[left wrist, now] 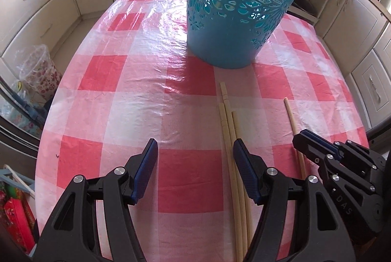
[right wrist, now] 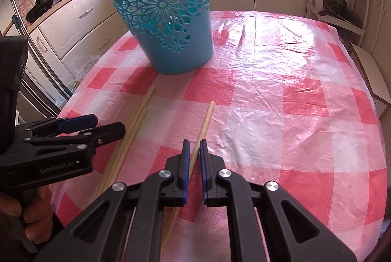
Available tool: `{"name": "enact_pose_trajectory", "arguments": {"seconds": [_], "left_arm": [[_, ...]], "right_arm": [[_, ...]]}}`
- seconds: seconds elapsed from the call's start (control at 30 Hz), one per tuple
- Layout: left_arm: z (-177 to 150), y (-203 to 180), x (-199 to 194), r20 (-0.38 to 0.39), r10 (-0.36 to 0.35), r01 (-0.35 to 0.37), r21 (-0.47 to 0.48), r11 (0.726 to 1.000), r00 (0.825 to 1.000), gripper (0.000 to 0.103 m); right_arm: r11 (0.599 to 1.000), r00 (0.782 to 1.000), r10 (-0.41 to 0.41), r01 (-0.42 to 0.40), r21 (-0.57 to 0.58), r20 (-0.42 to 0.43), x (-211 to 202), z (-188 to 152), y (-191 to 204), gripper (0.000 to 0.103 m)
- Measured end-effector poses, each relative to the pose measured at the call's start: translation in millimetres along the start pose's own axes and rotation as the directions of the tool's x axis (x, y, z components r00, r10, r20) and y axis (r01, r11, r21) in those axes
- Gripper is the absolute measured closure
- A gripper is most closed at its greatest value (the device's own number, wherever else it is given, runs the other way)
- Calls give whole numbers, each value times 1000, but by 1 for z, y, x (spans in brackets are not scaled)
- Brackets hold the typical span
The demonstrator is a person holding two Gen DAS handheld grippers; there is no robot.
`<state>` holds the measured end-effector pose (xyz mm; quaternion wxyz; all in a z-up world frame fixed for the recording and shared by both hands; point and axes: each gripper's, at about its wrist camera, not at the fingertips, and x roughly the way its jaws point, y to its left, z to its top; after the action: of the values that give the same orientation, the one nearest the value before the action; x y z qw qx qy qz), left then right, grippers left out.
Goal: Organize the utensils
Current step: 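Lower the left gripper to the bundle and close on a stick, then lift the stick with the left gripper over the basket and open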
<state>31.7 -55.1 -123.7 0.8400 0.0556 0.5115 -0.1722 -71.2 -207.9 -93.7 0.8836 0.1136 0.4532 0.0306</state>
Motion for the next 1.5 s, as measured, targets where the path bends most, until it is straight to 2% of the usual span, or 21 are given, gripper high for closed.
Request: {"name": "enact_pose_trajectory", "arguments": {"seconds": [0.23, 0.43, 0.5, 0.67, 0.77, 0.9, 1.13, 1.5], "left_arm": [[2, -12, 0, 14, 80, -81, 58, 995, 997, 42], [1, -12, 5, 0, 93, -93, 68, 993, 996, 43], [1, -15, 4, 4, 79, -79, 85, 993, 997, 51], [2, -28, 4, 4, 26, -27, 143, 989, 1000, 96], [0, -26, 0, -6, -10, 11, 134, 991, 1000, 98], [-1, -23, 1, -28, -1, 4, 123, 992, 1000, 97], [-4, -32, 1, -9, 71, -69, 177, 982, 997, 97], [-8, -36, -24, 66, 108, -120, 219, 968, 992, 98]], "right_arm": [[1000, 1000, 10, -10, 14, -1, -1, 0, -2, 94], [1000, 1000, 7, -7, 14, 3, -2, -1, -3, 94], [1000, 1000, 4, -4, 13, 6, -2, -1, -2, 94], [1000, 1000, -10, 10, -15, 4, -1, 0, 2, 94], [1000, 1000, 5, -5, -12, -5, -1, 1, 0, 94], [1000, 1000, 6, -6, -6, -6, 0, 1, 0, 94], [999, 1000, -11, 11, -38, 0, 0, 1, 4, 94], [999, 1000, -18, 18, -46, 4, -1, 0, 5, 94]]}}
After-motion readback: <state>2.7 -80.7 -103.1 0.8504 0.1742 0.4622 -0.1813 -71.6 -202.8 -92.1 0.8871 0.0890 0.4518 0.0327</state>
